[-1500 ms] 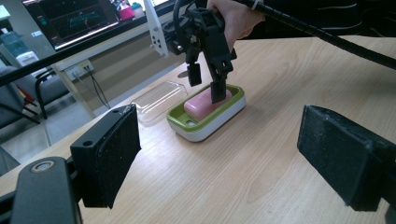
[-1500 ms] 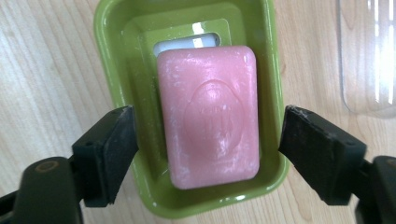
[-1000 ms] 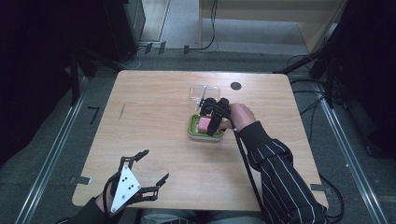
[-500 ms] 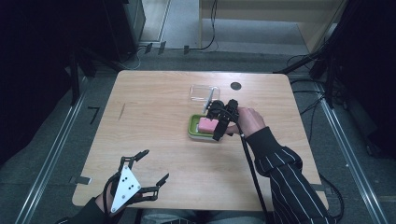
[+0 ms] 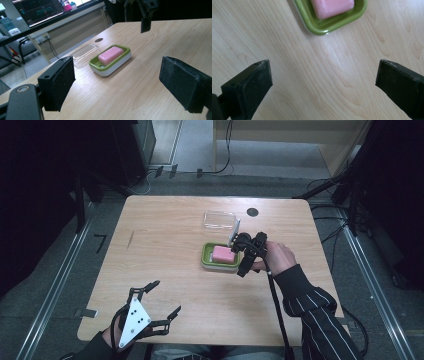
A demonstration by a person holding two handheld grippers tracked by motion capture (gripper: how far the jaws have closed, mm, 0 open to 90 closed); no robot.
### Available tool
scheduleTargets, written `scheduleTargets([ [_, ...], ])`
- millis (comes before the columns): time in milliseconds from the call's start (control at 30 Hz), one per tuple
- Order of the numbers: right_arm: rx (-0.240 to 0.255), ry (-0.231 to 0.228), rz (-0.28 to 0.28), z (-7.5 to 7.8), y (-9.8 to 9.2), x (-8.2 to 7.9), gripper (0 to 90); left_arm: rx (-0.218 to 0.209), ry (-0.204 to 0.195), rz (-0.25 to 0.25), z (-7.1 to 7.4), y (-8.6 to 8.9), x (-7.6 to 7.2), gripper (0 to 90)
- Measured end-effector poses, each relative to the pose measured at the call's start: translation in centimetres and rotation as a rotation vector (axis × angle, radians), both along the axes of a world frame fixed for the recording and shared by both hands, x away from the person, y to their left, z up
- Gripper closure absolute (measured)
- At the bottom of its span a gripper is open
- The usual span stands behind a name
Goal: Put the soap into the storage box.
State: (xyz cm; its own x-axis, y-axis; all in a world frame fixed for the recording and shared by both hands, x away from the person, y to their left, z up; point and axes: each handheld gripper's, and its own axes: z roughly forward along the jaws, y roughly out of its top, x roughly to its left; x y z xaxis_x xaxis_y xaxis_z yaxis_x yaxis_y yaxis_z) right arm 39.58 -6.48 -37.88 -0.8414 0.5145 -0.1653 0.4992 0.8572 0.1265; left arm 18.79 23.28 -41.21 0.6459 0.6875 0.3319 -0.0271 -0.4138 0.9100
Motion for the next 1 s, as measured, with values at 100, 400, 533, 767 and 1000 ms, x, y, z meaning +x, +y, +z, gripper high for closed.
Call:
scheduleTargets([
  [100,-0.011,0.001,-0.012,-0.2,-0.5,-0.4,0.9,0.001,0.001,0.0,0.0,0.0,0.0,13.7],
  [400,-0.013,0.015,-0.034,-0.4,-1.9,-1.7,1.0,0.002,0.001,0.0,0.0,-0.1,0.0,13.7],
  [533,-0.016,0.023,-0.044,-0.8,-2.2,-2.4,1.5,0.002,0.001,0.0,0.0,-0.1,0.0,13.7],
  [767,-0.046,0.05,-0.051,-1.9,-3.0,-3.5,1.9,0.003,0.002,-0.001,0.0,-0.1,0.0,13.7],
  [1000,-0.059,0.088,-0.047,-3.3,-3.9,-4.8,3.5,0.004,0.003,-0.002,0.0,-0.1,0.0,13.7],
])
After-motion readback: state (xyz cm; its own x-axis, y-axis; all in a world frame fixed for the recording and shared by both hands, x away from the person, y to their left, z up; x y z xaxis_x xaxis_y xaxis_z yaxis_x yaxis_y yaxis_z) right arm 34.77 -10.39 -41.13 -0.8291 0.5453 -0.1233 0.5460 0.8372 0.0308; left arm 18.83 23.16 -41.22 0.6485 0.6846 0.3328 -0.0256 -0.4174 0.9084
